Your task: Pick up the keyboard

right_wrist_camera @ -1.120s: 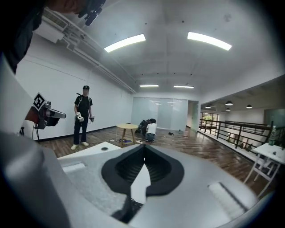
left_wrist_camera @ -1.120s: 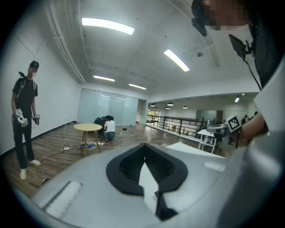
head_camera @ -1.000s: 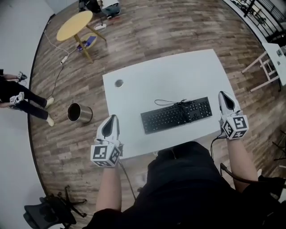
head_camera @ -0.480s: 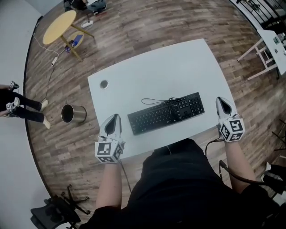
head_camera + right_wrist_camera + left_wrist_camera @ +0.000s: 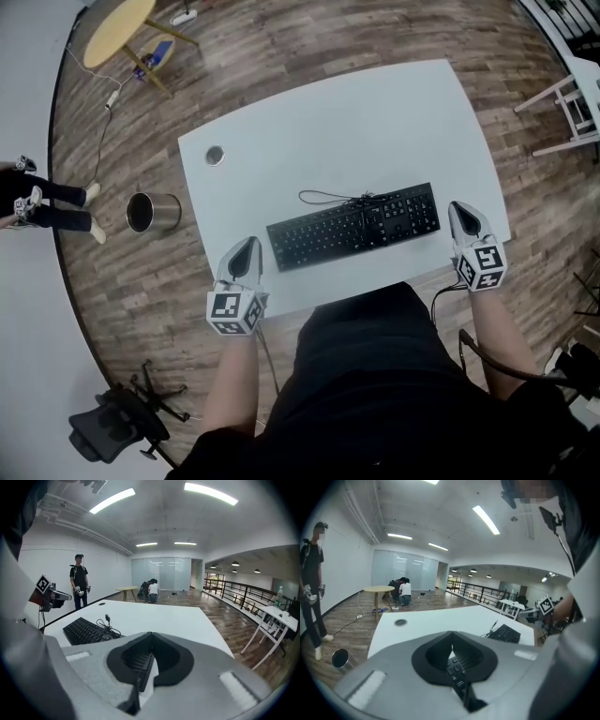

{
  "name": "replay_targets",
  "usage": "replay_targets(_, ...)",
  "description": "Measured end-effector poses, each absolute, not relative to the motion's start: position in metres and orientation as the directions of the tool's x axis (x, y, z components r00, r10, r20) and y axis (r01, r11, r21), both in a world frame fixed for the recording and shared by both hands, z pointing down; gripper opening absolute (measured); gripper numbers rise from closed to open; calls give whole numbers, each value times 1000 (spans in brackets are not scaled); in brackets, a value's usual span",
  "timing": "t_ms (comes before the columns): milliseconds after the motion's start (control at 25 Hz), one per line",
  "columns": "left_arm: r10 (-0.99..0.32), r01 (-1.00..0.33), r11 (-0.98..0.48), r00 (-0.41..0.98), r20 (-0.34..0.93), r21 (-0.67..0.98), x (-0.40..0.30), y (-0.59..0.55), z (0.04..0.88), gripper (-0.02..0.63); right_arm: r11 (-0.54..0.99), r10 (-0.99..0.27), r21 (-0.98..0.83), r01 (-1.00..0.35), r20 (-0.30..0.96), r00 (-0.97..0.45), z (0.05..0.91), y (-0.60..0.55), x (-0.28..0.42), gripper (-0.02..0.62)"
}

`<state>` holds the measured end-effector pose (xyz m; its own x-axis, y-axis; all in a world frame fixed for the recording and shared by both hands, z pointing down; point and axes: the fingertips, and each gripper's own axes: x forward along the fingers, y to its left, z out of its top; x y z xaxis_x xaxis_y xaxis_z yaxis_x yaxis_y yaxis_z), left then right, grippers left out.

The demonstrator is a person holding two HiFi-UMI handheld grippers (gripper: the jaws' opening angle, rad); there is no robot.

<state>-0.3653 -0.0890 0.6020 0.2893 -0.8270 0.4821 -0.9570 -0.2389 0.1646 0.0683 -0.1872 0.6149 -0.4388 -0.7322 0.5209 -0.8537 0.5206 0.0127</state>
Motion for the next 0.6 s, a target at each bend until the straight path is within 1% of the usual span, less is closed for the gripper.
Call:
replay_targets(80, -817, -956, -228, 290, 498, 184, -367, -84, 611, 4, 529, -717, 2, -849, 537, -445, 623, -187, 65, 3)
replay_targets(160, -798, -950, -227, 307, 518, 214, -366, -78, 620, 50, 537, -701, -8, -843, 551, -452, 630, -186, 62, 3)
replay_targets(240, -776, -941, -232, 332, 536, 246, -361, -74, 630, 66, 552, -679, -23, -834, 569, -465, 638, -186, 60, 3)
replay_targets(320, -754, -933, -231, 352, 555, 278, -357, -72, 641, 101, 574, -646, -42, -818, 590, -483, 648, -186, 56, 77)
replay_targets(400, -732, -923, -218, 370, 572, 318, -354, -69, 650, 127, 595, -615, -59, -802, 608, -501, 656, -186, 51, 125)
replay_targets(480, -711, -911, -204, 389, 585, 359, -351, -67, 658, 179, 604, -590, -83, -793, 622, -515, 662, -186, 47, 154)
replay_targets(600, -682, -899, -196, 411, 605, 390, -348, -63, 667, 210, 604, -567, -101, -791, 643, -515, 669, -185, 45, 188)
